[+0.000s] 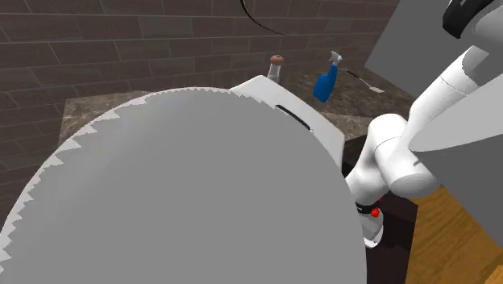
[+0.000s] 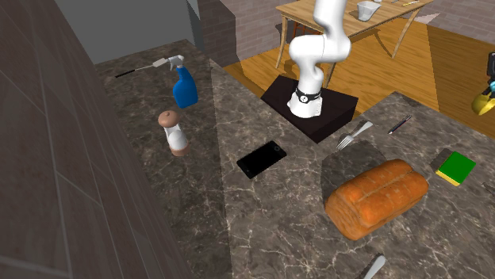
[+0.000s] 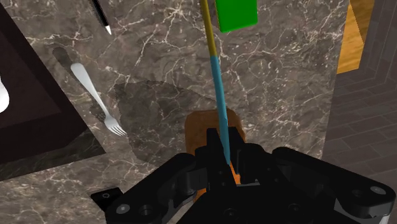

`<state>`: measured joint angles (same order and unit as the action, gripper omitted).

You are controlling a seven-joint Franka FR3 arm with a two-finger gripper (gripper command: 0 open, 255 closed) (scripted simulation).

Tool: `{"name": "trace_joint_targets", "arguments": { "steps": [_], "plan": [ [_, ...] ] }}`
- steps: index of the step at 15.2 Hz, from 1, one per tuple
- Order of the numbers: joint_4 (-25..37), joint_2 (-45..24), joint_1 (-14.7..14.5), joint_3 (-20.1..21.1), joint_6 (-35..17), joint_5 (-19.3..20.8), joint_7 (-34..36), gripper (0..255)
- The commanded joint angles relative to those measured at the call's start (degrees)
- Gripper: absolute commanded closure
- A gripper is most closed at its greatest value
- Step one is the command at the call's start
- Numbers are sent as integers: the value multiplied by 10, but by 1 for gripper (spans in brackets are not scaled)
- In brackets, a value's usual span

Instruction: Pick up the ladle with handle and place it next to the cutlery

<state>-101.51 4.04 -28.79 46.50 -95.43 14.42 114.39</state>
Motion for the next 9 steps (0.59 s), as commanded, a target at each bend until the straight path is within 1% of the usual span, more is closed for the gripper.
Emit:
{"name": "trace_joint_targets", "arguments": {
  "steps": [1,9],
  "plan": [
    [-20,4,1,-2,-18,-2,1,255],
    [-78,1,1,-1,-76,3,18,255]
  ]
}}
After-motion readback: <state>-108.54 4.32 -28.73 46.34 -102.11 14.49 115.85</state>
